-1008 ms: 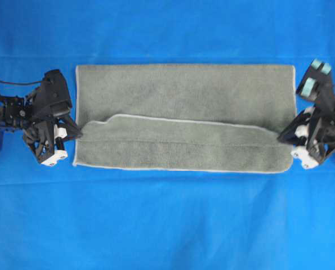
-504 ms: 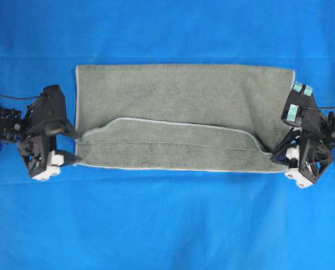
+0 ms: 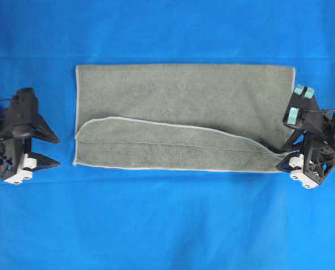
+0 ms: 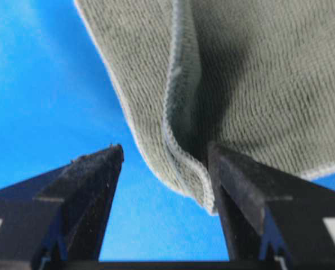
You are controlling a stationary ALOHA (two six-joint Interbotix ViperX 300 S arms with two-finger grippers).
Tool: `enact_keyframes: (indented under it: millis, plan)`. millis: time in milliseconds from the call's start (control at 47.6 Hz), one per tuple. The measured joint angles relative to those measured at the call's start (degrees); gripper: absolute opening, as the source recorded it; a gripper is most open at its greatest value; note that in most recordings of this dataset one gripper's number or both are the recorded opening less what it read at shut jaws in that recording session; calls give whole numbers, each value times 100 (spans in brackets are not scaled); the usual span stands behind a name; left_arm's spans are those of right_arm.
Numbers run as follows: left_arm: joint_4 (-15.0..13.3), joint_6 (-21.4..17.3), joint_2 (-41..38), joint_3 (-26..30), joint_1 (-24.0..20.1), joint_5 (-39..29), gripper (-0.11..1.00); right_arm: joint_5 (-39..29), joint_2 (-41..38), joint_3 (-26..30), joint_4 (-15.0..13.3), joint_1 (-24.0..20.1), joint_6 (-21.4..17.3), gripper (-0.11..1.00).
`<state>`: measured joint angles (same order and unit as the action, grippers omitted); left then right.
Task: Fold a large towel.
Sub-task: 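Open both grippers and pull them back from the towel, then grasp the towel's far corners with both grippers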
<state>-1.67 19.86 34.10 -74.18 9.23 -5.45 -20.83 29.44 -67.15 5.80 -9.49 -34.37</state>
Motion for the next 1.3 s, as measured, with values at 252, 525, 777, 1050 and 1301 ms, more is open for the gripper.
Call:
enact_keyframes:
  millis: [252,525,777,1050,1301]
  plan:
    - [26,-536,1046,132,-756,325,64,-53,940,220,-1248,686,-9,63]
    - [26,-1934,510,299,-2127,721,64,-308,1055,229,-2487,2777,9,63]
    - [26,-2461,-1266,958,-2874,835,64,-114,-334,281,-3120,3735,18,63]
    - [26,-3270,-2962,1644,-3454,870,64,308,-1529,457,-3401,4113,26,63]
    - [26,-3639,-3322,1731,-3753,888,58,598,-1793,448,-3410,4113,9,59]
